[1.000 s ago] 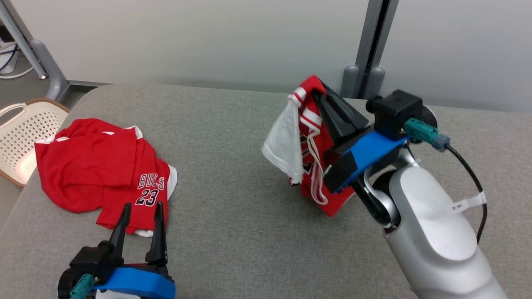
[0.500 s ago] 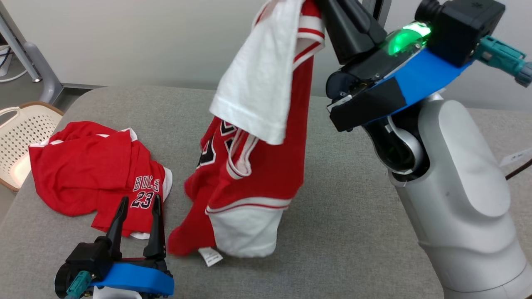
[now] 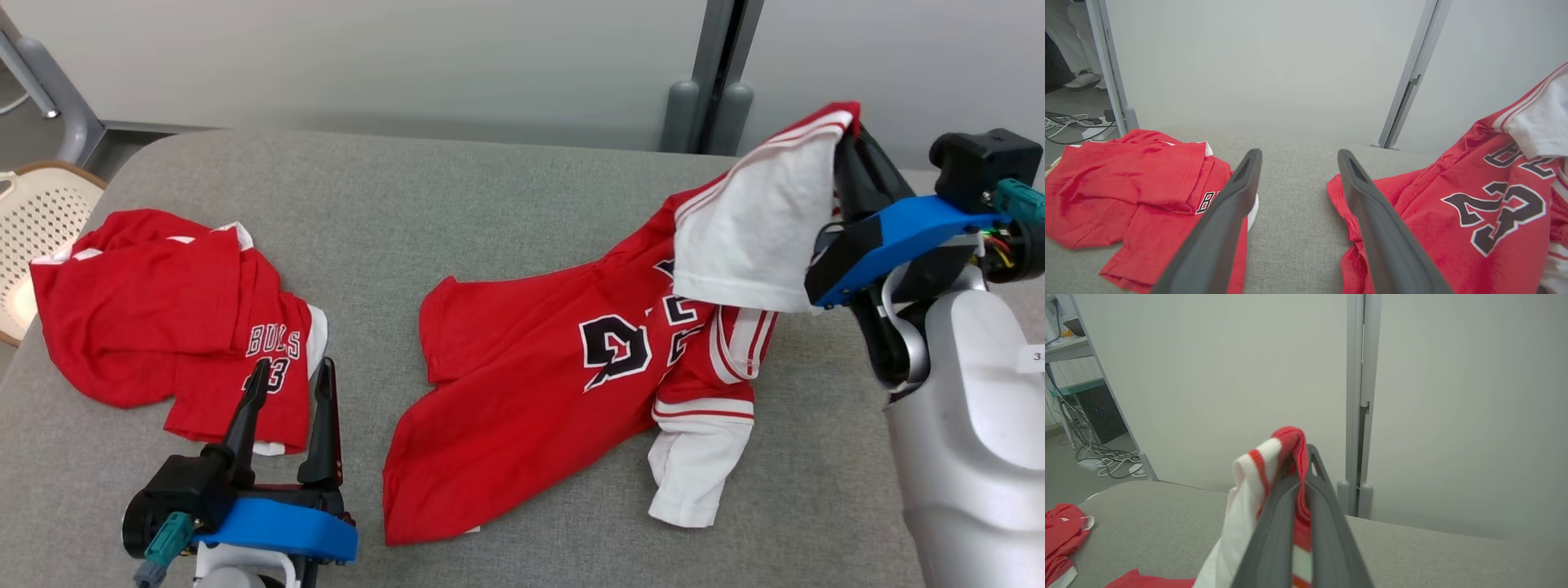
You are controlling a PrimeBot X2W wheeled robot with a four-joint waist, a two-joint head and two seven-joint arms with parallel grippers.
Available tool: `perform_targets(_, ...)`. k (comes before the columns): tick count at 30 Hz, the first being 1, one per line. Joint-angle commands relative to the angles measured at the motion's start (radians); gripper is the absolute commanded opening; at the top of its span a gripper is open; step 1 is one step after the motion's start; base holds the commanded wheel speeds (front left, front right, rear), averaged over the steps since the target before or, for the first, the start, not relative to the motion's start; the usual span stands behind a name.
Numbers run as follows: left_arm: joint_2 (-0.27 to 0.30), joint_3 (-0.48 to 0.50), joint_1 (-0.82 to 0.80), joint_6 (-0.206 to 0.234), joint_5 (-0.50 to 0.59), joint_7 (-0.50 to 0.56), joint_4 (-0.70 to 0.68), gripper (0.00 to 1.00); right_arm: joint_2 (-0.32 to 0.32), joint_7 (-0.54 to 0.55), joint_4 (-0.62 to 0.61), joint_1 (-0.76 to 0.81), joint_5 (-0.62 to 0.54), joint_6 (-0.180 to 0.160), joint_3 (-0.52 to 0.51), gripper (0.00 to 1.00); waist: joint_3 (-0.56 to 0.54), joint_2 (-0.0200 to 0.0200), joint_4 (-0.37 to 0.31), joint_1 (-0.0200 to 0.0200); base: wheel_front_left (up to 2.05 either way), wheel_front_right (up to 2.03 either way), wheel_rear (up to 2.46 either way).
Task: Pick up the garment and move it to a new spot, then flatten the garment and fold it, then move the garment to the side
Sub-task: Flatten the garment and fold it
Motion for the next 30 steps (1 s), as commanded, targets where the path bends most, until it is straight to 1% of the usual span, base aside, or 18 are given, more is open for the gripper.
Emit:
perform_targets(1, 0.0, -0.004, -0.018, -0.003, 0.004, -0.003, -0.003, 1.0, -0.023, -0.014, 0.039, -0.009, -0.025, 0.0, -0.021, 0.0, 0.03, 0.0, 0.014, 0.0, 0.0, 0.0, 0.0)
perform_targets(10, -0.007, -0.035, -0.073, -0.012, 0.006, -0.003, -0.007, 1.0, -0.109, -0.128, 0.299, -0.16, -0.136, 0.0, -0.173, 0.0, 0.121, 0.0, 0.083, 0.0, 0.0, 0.0, 0.0)
perform_targets(11, -0.008, -0.036, -0.077, -0.012, 0.006, -0.003, -0.009, 1.0, -0.111, -0.136, 0.33, -0.175, -0.142, 0.0, -0.186, 0.32, 0.127, 0.0, 0.09, 0.0, 0.0, 0.0, 0.0)
perform_targets(12, -0.01, -0.038, -0.082, -0.012, 0.006, -0.003, -0.01, 1.0, -0.111, -0.133, 0.364, -0.188, -0.147, 0.0, -0.194, 1.0, 0.134, 0.0, 0.096, 0.0, 0.0, 0.0, 0.0)
perform_targets(16, -0.009, -0.036, -0.089, -0.013, 0.01, -0.003, -0.013, 1.0, -0.101, -0.14, 0.463, -0.229, -0.169, 0.0, -0.206, 1.0, 0.14, 0.0, 0.102, 0.0, 0.0, 0.0, 0.0)
perform_targets(19, -0.006, -0.029, -0.085, -0.014, 0.015, -0.003, -0.01, 1.0, -0.079, -0.112, 0.527, -0.226, -0.178, 0.0, -0.184, 1.0, 0.124, 0.0, 0.089, 0.0, 0.0, 0.0, 0.0)
perform_targets(22, -0.003, -0.022, -0.073, -0.012, 0.019, -0.003, -0.006, 1.0, -0.058, -0.091, 0.563, -0.195, -0.178, 0.0, -0.151, 1.0, 0.098, 0.0, 0.07, 0.0, 0.0, 0.0, 0.0)
perform_targets(26, 0.002, -0.015, -0.054, -0.011, 0.02, -0.003, -0.002, 1.0, -0.028, -0.097, 0.538, -0.136, -0.142, 0.0, -0.09, 1.0, 0.058, 0.0, 0.043, 0.0, 0.0, 0.0, 0.0)
perform_targets(30, 0.004, -0.01, -0.031, -0.005, 0.021, -0.003, 0.001, 1.0, -0.008, -0.095, 0.435, -0.022, -0.099, 0.0, -0.018, 1.0, 0.025, 0.0, 0.022, 0.0, 0.0, 0.0, 0.0)
